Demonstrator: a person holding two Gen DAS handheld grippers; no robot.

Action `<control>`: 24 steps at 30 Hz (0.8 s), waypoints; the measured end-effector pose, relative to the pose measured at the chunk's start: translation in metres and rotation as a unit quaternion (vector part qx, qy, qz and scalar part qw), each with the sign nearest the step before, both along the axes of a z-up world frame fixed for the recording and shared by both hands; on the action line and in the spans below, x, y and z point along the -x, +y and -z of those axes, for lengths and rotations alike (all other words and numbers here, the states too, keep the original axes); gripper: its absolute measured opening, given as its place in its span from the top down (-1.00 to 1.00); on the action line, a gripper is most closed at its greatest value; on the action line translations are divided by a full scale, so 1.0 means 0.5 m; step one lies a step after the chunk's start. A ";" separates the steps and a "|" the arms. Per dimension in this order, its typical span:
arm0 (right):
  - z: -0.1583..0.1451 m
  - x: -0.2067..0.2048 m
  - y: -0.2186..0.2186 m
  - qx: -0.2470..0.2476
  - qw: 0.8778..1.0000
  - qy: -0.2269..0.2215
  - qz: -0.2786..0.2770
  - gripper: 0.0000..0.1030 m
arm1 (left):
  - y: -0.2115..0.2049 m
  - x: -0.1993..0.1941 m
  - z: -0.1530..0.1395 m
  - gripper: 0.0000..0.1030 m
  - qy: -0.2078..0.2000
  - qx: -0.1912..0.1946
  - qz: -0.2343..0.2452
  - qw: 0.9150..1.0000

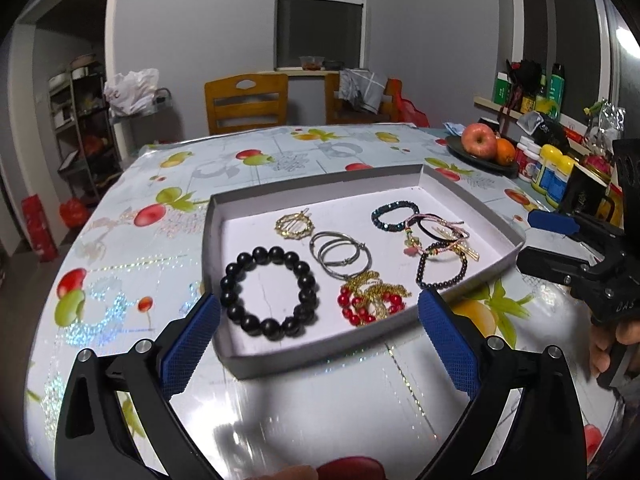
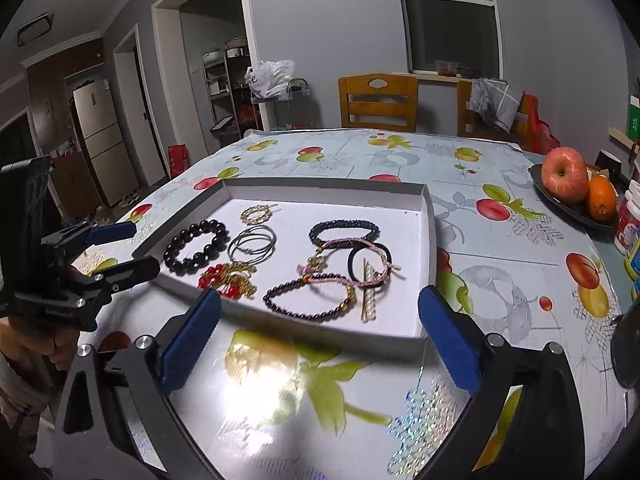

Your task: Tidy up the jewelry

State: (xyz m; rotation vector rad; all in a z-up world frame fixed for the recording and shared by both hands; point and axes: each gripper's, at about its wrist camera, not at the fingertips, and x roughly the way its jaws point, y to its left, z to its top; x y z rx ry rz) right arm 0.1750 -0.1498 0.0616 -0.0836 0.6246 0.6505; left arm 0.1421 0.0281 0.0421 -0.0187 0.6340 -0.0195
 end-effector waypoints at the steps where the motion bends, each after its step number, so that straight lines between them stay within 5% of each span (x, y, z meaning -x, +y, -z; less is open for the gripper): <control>1: 0.001 0.006 0.001 0.002 1.000 -0.001 -0.001 -0.89 | -0.001 0.003 0.001 -0.90 0.000 0.000 0.000 1.000; 24: -0.009 0.050 -0.023 -0.013 0.999 -0.029 0.032 -0.89 | -0.025 0.042 -0.006 -0.91 -0.024 -0.021 -0.008 0.999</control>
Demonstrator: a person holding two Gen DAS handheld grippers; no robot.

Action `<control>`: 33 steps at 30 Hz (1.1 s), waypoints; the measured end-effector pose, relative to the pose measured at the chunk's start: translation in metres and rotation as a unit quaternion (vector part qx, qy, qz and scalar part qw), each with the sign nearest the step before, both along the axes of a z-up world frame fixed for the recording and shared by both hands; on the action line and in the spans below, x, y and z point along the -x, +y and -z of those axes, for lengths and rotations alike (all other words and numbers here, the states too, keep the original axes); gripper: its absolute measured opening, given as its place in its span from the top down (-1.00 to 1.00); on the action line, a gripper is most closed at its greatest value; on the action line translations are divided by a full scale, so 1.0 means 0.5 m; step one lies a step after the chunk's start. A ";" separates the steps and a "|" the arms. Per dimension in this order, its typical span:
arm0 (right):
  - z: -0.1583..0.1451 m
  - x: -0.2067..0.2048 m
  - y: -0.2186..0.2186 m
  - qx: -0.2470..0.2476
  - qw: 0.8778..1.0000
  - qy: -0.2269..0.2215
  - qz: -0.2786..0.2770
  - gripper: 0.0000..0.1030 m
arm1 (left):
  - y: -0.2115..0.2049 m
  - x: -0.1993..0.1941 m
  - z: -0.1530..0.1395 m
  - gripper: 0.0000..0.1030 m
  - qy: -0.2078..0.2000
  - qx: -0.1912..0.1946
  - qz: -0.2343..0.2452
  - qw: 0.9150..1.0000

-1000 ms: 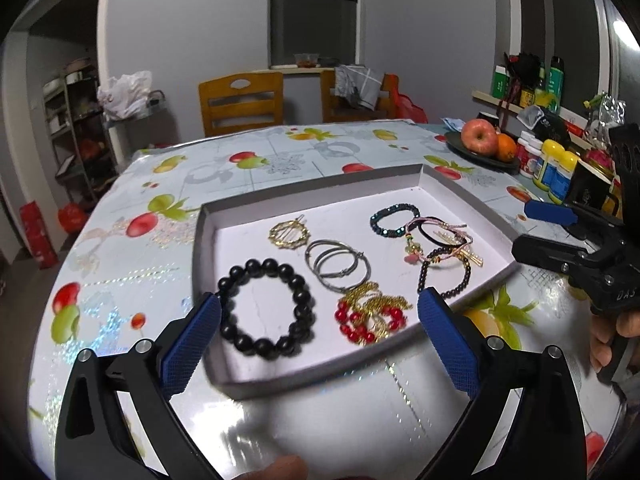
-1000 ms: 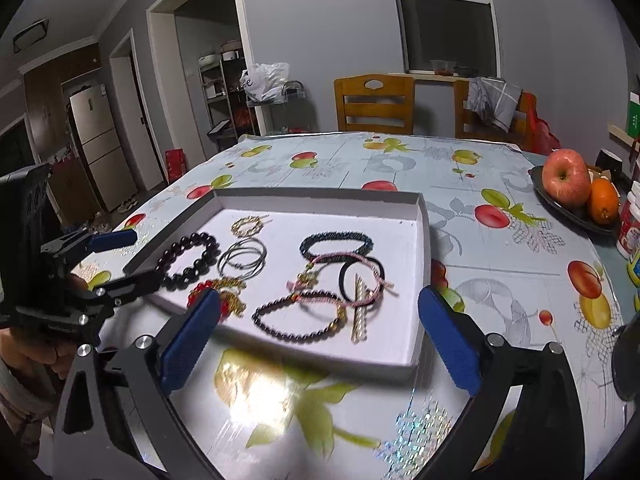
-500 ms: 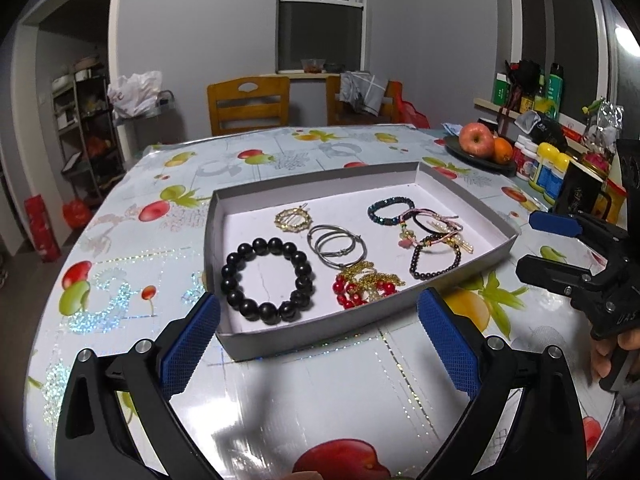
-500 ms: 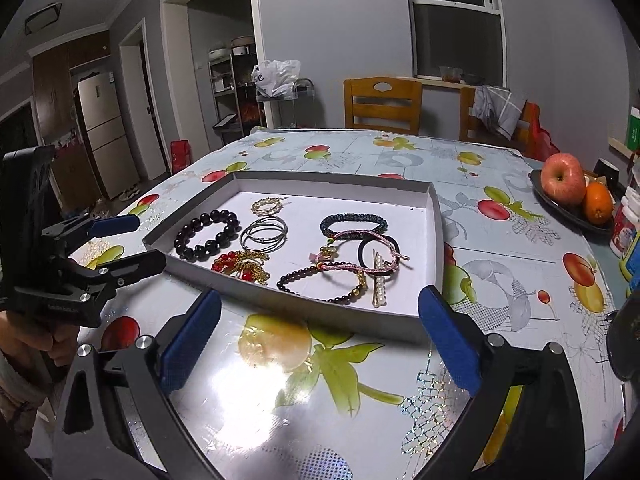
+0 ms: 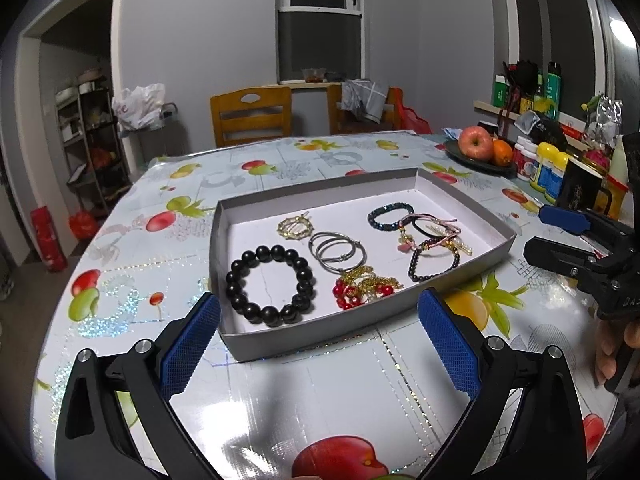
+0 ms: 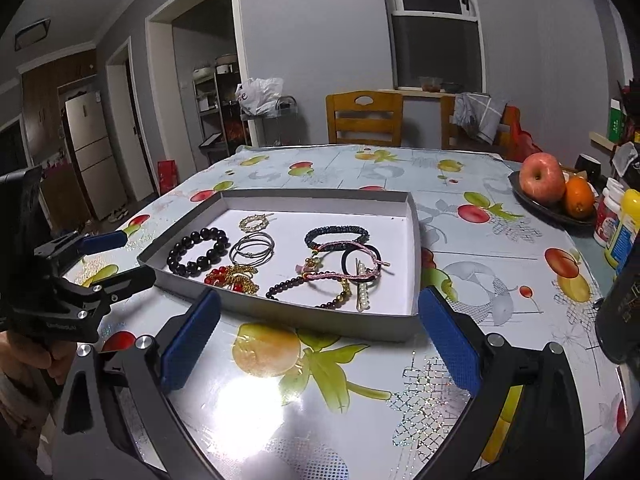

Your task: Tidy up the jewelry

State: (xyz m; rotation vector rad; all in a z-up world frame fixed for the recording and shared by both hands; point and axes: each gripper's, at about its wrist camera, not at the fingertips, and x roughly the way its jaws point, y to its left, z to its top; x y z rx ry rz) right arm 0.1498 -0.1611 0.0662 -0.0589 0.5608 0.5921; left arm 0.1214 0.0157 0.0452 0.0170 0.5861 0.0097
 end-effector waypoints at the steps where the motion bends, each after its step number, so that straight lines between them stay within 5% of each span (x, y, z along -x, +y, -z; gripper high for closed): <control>1: 0.000 -0.001 0.001 0.001 1.000 0.000 0.001 -0.89 | 0.000 0.001 0.000 -0.91 -0.002 0.002 -0.001 1.000; 33: -0.003 0.004 0.006 0.007 1.000 -0.009 0.001 -0.89 | 0.008 0.004 -0.004 -0.91 -0.005 0.007 -0.003 1.000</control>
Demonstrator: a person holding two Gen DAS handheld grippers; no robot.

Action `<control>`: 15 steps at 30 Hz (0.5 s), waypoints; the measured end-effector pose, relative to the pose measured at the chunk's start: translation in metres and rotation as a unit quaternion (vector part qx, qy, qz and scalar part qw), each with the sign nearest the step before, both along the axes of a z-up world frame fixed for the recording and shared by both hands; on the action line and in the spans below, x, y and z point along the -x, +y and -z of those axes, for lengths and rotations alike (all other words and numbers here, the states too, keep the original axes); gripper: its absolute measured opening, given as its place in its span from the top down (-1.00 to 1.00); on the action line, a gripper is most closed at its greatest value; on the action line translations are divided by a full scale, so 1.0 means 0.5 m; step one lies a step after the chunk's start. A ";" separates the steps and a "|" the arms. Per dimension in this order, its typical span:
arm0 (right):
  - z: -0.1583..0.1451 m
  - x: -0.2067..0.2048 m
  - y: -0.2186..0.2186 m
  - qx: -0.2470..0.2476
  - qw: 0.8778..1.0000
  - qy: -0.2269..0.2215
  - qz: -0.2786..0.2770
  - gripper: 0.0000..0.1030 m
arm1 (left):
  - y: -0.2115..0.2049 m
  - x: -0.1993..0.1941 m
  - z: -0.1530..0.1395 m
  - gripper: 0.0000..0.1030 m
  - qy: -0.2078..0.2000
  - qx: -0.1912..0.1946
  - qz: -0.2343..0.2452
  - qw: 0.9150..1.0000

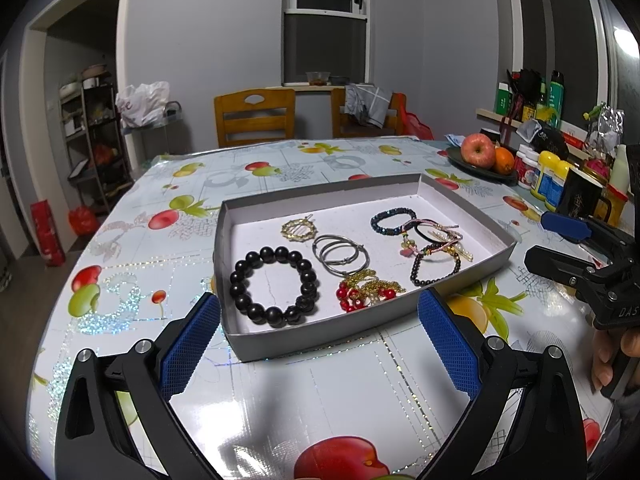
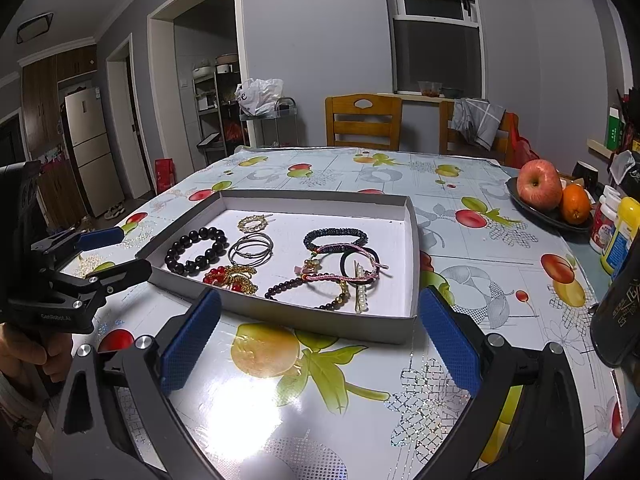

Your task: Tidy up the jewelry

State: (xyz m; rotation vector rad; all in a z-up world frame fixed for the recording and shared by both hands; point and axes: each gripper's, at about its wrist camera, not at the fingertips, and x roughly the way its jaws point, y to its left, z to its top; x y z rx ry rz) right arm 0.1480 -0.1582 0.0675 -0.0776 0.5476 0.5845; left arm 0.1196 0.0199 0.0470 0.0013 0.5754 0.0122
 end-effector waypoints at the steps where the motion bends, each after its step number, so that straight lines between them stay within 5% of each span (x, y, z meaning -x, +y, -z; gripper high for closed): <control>1: 0.000 0.001 0.000 0.000 1.000 0.000 0.000 -0.89 | 0.000 0.000 0.000 -0.91 0.000 0.000 0.000 1.000; 15: 0.001 0.002 0.001 0.000 1.000 0.000 0.000 -0.89 | -0.002 0.002 0.000 -0.91 0.001 0.000 0.002 1.000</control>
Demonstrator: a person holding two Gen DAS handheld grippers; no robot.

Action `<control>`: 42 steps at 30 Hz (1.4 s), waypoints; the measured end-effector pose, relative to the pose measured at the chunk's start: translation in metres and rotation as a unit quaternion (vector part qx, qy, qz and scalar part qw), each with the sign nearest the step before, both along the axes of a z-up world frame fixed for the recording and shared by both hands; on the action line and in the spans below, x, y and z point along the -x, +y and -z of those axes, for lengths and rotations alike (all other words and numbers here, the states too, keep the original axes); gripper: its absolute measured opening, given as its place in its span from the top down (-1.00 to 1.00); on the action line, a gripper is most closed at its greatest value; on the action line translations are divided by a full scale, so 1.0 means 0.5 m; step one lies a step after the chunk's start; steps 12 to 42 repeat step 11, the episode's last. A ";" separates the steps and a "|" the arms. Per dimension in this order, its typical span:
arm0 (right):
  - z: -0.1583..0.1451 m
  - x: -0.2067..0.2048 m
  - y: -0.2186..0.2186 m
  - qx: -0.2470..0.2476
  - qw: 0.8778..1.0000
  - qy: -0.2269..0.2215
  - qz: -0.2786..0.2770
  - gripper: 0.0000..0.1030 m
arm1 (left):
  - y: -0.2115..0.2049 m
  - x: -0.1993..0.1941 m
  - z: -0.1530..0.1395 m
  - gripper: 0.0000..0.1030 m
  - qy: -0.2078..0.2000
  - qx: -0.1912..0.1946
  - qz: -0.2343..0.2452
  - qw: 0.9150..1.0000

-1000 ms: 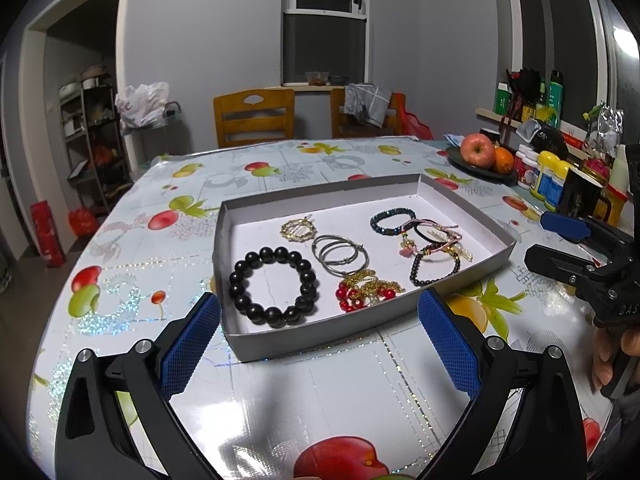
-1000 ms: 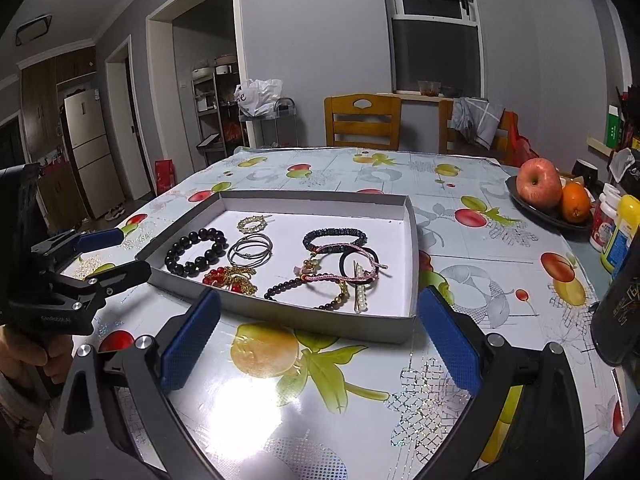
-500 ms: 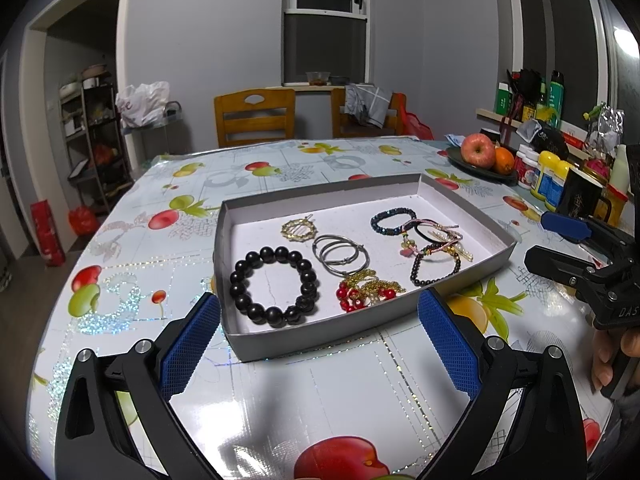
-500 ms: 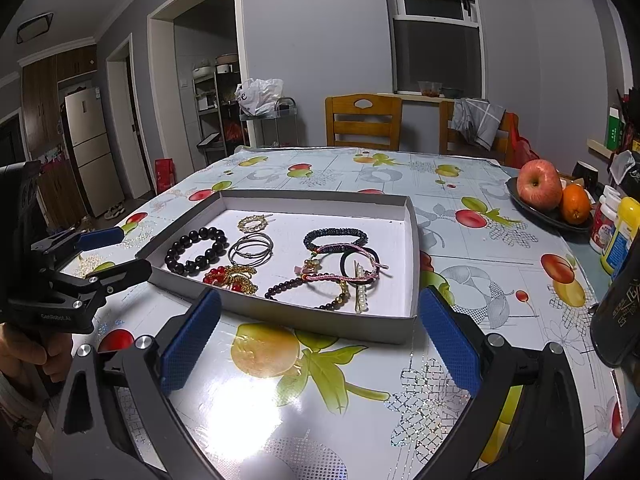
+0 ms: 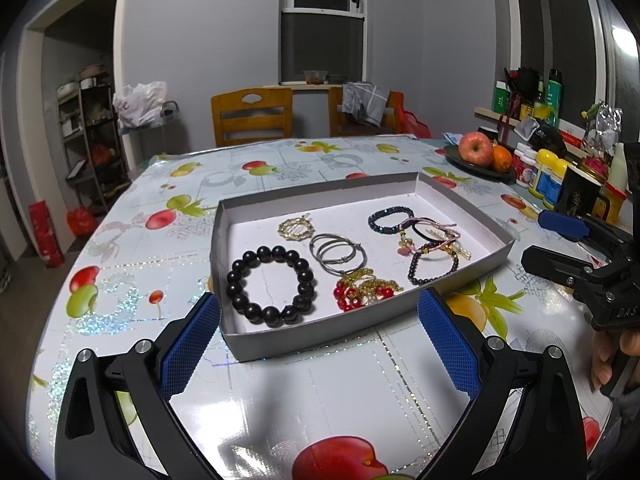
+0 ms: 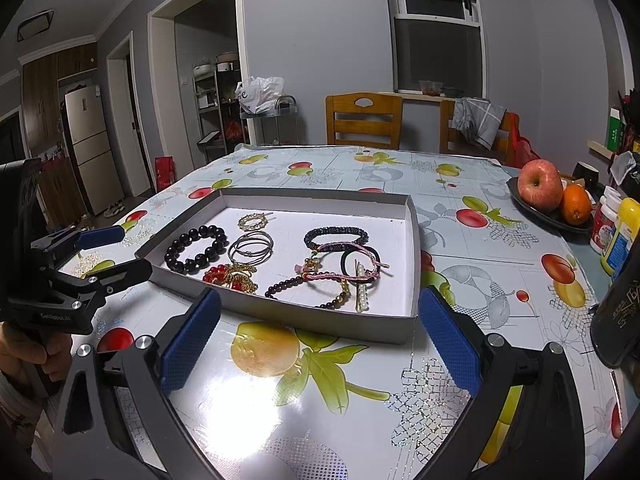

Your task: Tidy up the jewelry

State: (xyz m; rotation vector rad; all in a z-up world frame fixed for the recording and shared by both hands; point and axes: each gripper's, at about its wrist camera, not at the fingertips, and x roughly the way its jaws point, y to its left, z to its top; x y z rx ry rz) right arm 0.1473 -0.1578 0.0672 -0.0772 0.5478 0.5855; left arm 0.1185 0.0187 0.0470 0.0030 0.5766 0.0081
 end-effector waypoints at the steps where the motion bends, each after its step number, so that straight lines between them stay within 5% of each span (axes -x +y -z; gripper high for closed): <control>1: 0.000 0.000 0.000 0.000 1.000 0.000 0.000 -0.89 | -0.001 0.000 0.001 -0.91 0.000 0.000 0.000 1.000; 42: 0.000 0.000 0.001 0.001 1.000 0.000 0.000 -0.89 | 0.000 -0.001 0.003 -0.91 0.003 0.002 0.000 1.000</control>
